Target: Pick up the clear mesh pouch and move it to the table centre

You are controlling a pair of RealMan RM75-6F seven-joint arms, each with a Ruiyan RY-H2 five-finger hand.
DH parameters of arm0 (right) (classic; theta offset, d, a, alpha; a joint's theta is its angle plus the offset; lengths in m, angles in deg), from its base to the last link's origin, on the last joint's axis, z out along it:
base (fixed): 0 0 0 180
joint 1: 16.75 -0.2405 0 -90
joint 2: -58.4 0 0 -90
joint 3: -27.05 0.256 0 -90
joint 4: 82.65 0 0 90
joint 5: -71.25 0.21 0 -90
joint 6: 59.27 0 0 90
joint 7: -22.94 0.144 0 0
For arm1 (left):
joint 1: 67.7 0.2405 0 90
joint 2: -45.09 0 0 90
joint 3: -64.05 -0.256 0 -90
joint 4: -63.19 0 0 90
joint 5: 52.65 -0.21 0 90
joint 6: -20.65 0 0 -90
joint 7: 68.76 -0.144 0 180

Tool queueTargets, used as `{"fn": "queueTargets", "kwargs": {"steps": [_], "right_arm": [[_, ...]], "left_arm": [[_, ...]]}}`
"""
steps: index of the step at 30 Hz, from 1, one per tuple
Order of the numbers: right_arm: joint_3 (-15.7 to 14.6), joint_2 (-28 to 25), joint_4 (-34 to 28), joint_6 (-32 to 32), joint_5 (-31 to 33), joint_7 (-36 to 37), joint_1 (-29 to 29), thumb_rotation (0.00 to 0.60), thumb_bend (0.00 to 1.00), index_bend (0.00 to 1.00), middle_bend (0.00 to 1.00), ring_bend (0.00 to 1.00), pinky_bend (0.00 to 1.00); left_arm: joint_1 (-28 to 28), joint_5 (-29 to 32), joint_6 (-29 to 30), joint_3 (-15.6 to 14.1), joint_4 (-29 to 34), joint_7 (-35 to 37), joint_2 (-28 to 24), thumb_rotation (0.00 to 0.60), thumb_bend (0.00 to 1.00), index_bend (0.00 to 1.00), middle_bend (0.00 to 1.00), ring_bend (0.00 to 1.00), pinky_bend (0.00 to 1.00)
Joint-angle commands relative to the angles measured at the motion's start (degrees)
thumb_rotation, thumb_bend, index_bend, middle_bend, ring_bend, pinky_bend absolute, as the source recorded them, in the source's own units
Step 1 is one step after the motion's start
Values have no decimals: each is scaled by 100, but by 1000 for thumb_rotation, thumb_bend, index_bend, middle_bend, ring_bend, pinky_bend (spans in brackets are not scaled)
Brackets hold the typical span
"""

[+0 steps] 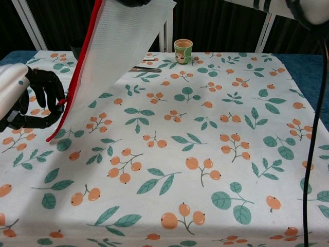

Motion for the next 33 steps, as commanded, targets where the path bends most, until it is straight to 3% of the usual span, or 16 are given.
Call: {"fn": "queueTargets", "kwargs": {"steps": [1, 11, 21, 23, 25, 27, 30, 33], "right_arm": [[-57, -118, -74, 102, -62, 80, 105, 600, 506, 908, 428, 147, 82], [-174, -351, -192, 359, -178, 238, 348, 600, 506, 908, 429, 147, 83], [-266, -277, -114, 424, -268, 344, 399, 600, 506, 908, 429, 150, 84], [-312, -263, -88, 464, -314, 297, 428, 600, 506, 907, 429, 151, 83], [-397, -230, -57, 536, -391, 203, 481, 600, 506, 907, 429, 150, 83], [-538, -171, 3, 650, -519, 41, 568, 600, 505, 906, 428, 150, 83], [-855, -27, 181, 884, -803, -335, 758, 600, 502, 891, 415, 150, 83], [-1181, 122, 361, 1049, -1033, -603, 952, 600, 482, 835, 393, 144, 83]], "left_arm": [[6, 317, -294, 37, -260, 75, -12, 600, 459, 724, 611, 554, 681], [-28, 1102, -991, 179, -655, 61, -54, 600, 461, 722, 604, 552, 675], [-58, 1258, -1023, 240, -657, -1, -123, 600, 460, 707, 588, 543, 665], [-66, 1353, -1116, 246, -546, -82, -236, 600, 454, 605, 541, 501, 650], [-68, 1495, -1223, 285, -352, -169, -399, 600, 410, 372, 439, 414, 620], [-57, 1617, -1236, 369, -88, -198, -585, 600, 279, 148, 300, 301, 586], [-5, 1703, -1096, 504, 249, -165, -836, 600, 103, 80, 191, 210, 546], [36, 1736, -979, 553, 527, -261, -1100, 600, 55, 63, 152, 172, 497]]}}
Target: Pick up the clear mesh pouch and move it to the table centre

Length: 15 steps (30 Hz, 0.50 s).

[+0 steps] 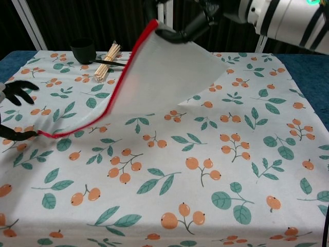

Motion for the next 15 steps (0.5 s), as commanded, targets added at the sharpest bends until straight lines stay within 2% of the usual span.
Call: {"fn": "queueTargets", "kwargs": {"steps": [1, 4, 6, 9, 11, 12, 15], "right_arm": [[-417, 204, 240, 232, -305, -330, 275, 600, 478, 819, 387, 141, 83], [-703, 294, 358, 293, -439, -503, 457, 600, 464, 754, 361, 125, 69], [-935, 296, 413, 169, -459, -729, 575, 600, 402, 637, 317, 89, 33], [-1160, 141, 293, -274, -250, -1162, 676, 600, 256, 343, 208, 17, 1], [-1264, -107, -17, -749, 74, -1450, 698, 600, 118, 86, 84, 0, 0], [-1291, -219, -154, -915, 218, -1572, 711, 600, 68, 18, 35, 0, 0], [-1332, -606, -561, -1349, 789, -2010, 787, 600, 5, 0, 0, 0, 0]], "left_arm": [[69, 89, 172, 99, 352, -141, -335, 600, 55, 62, 147, 166, 487], [127, 82, 311, 107, 555, -174, -526, 600, 53, 62, 142, 159, 470], [186, 59, 455, 133, 643, -118, -641, 600, 43, 62, 142, 160, 459], [263, -29, 662, 152, 713, -20, -792, 600, 25, 63, 142, 160, 423], [320, -94, 786, 157, 771, 72, -915, 600, 9, 64, 142, 160, 374], [340, -131, 814, 149, 801, 130, -981, 600, 3, 67, 142, 160, 349], [420, -170, 769, 96, 988, 418, -1288, 600, 0, 80, 143, 156, 299]]}}
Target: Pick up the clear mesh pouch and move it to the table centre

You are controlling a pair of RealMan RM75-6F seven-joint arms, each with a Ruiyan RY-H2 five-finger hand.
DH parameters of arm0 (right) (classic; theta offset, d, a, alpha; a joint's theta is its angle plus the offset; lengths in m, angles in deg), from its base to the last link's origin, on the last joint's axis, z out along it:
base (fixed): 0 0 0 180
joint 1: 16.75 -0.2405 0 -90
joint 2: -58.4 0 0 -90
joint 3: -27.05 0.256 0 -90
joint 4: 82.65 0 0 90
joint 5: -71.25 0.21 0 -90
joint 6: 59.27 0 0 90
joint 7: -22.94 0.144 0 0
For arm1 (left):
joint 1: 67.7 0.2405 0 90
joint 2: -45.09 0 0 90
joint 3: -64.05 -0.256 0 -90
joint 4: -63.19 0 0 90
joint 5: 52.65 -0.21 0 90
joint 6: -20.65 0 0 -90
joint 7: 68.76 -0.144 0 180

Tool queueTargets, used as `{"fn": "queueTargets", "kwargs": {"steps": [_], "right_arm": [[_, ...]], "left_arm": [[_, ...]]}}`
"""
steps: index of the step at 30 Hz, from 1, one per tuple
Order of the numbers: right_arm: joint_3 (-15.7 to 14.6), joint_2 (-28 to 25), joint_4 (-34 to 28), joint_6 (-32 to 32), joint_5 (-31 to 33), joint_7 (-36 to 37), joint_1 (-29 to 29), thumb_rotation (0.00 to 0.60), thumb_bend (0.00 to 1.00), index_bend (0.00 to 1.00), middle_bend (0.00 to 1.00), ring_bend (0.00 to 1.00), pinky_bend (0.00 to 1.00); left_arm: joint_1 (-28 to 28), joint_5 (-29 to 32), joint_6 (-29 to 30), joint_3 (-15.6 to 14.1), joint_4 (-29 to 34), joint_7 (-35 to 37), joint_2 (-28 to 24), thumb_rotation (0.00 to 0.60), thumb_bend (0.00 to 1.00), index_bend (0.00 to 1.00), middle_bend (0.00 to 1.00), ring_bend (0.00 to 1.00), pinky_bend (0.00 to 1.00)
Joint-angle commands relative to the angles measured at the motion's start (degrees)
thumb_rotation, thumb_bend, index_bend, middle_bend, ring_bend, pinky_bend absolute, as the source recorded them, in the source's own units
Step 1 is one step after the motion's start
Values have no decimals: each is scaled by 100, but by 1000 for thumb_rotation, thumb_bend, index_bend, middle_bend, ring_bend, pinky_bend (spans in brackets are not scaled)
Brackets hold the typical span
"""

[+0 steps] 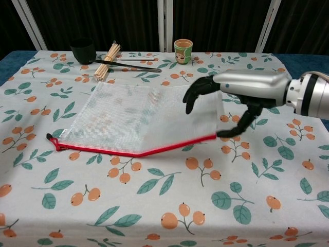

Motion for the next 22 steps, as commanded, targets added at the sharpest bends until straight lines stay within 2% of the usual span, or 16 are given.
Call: {"fn": "queueTargets", "kwargs": {"steps": [1, 4, 8, 13, 17, 22], "right_arm": [[-149, -632, -665, -643, 891, -683, 192, 600, 0, 0, 0, 0, 0], [-99, -905, -878, -386, 1158, -703, 449, 600, 0, 0, 0, 0, 0], [44, -1144, -891, 843, 1154, -356, 1193, 600, 14, 0, 1, 0, 0], [156, -1364, -816, 2299, 1179, -661, 2088, 600, 163, 0, 74, 0, 0], [104, -1564, -961, 3200, 1107, -868, 2774, 600, 176, 4, 80, 0, 0], [-36, -1675, -1011, 3822, 927, -884, 3394, 600, 176, 5, 81, 0, 0]], "left_arm": [[120, -54, -78, -69, 254, 398, -402, 600, 0, 89, 143, 151, 283], [205, -109, -118, -124, 379, 710, -719, 600, 0, 110, 145, 144, 257], [373, -369, 48, -291, 217, 941, -1079, 600, 0, 143, 165, 144, 234], [593, -696, 208, -571, -32, 1250, -1468, 600, 0, 179, 169, 144, 202], [842, -887, 439, -809, 0, 1301, -1700, 600, 0, 181, 169, 144, 199], [1081, -1072, 655, -1056, 204, 1172, -1817, 600, 0, 181, 170, 144, 196]]}}
